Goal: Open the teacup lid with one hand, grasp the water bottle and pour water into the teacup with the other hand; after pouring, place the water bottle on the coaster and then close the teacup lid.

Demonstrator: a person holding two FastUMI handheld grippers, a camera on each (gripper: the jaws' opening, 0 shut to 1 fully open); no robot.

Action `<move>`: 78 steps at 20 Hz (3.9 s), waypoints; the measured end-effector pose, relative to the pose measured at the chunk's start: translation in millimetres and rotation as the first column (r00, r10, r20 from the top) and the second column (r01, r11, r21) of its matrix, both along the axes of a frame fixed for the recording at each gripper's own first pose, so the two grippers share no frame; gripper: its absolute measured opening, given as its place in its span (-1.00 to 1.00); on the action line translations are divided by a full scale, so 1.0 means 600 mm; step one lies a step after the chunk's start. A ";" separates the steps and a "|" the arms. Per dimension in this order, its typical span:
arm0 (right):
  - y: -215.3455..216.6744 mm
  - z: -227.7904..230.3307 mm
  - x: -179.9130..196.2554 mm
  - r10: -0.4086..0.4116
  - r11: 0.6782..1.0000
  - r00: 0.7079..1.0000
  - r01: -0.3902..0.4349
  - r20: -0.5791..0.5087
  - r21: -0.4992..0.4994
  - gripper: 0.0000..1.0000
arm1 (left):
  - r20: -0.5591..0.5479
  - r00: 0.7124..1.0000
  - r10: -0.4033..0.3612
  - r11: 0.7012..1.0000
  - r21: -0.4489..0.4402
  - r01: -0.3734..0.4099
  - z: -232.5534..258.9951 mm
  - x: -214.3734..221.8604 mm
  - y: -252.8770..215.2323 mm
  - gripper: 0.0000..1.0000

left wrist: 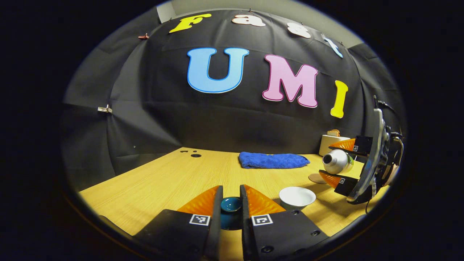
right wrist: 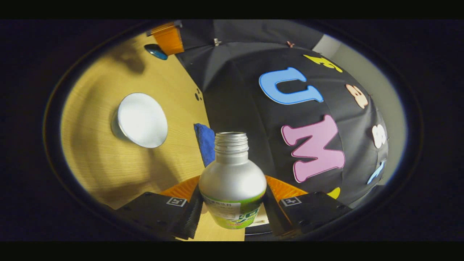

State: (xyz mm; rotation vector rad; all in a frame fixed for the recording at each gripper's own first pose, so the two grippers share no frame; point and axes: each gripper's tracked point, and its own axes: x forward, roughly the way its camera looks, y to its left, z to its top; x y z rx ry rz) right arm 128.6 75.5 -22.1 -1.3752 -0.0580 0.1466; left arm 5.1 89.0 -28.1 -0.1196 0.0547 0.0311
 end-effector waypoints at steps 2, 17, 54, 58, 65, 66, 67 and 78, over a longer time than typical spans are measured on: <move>0.011 -0.004 0.000 0.021 0.998 1.000 -0.020 0.006 -0.053 0.49 | -0.004 1.000 -0.004 1.000 -0.006 0.004 -0.002 0.000 0.001 -0.40; 0.028 -0.035 0.013 0.121 0.939 0.992 -0.108 0.020 -0.328 0.49 | -0.009 1.000 -0.002 1.000 -0.010 0.002 0.001 0.001 0.005 -0.46; 0.054 0.043 0.035 0.272 0.769 0.950 -0.118 0.155 -0.628 0.55 | -0.019 1.000 -0.023 0.999 -0.030 0.022 -0.001 -0.003 0.006 -0.46; 0.054 0.063 0.036 0.279 0.767 0.943 -0.105 0.181 -0.634 0.55 | -0.014 1.000 -0.019 0.999 -0.030 0.019 0.004 -0.006 0.008 -0.46; 0.076 0.070 0.029 0.329 0.727 0.924 -0.114 0.198 -0.677 0.55 | -0.011 1.000 -0.028 0.999 -0.038 0.027 0.004 -0.008 0.007 -0.46; 0.078 0.072 0.028 0.336 0.720 0.920 -0.113 0.202 -0.684 0.56 | -0.011 1.000 -0.028 0.999 -0.037 0.027 0.004 -0.009 0.007 -0.46; 0.079 0.075 0.028 0.341 0.719 0.917 -0.115 0.204 -0.686 0.55 | -0.011 1.000 -0.028 0.999 -0.036 0.027 0.005 -0.012 0.008 -0.46; 0.086 0.084 0.018 0.376 0.692 0.900 -0.116 0.219 -0.713 0.55 | 0.002 0.999 -0.038 0.999 -0.032 0.038 0.015 -0.024 0.005 -0.46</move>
